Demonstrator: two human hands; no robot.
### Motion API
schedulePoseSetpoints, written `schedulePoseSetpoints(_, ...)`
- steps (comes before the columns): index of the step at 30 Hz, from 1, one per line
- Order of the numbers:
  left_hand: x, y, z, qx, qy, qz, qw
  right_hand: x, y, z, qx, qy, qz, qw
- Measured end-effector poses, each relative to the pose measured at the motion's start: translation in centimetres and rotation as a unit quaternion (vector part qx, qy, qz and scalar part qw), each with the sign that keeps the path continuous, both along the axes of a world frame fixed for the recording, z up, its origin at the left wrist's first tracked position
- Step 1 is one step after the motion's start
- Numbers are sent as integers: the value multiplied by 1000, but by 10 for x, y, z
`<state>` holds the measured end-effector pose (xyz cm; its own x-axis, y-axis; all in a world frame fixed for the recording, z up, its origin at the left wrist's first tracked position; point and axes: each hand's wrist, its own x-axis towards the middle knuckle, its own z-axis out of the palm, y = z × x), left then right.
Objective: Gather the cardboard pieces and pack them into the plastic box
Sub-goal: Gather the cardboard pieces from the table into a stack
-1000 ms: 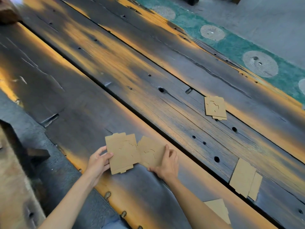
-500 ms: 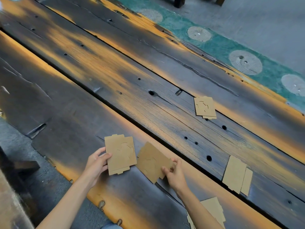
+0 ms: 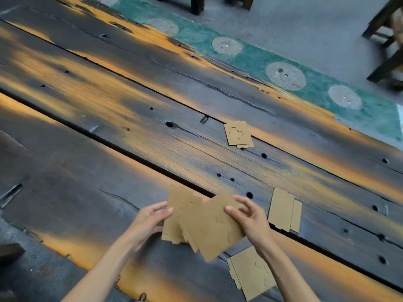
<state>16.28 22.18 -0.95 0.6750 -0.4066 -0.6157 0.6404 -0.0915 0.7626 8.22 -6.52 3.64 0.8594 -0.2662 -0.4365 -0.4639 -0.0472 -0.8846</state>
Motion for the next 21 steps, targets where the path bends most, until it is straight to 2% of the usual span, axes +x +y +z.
schedulePoseSetpoints(4, -18, -27, 8, -47, 25, -66, 996, -5, -3, 3, -20, -12, 40, 999)
schedulePoseSetpoints(7, -31, -45, 13, -78, 43, -114, 990, -13, -7, -3, -102, -8, 69, 992)
schedulePoseSetpoints(9, -39, -54, 14, -83, 54, -117, 988, -19, -7, -6, -151, -5, 81, 985)
schedulePoseSetpoints(15, -70, -83, 5, -63, 64, -116, 989, -45, -22, -13, -210, -8, 74, 975)
schedulePoseSetpoints(17, -78, -92, -1, -44, 59, -94, 993, -57, -30, -19, -214, -9, 41, 976)
schedulePoseSetpoints(21, -92, -99, -11, -1, 49, -38, 998, -92, -53, -42, -144, 36, -117, 982)
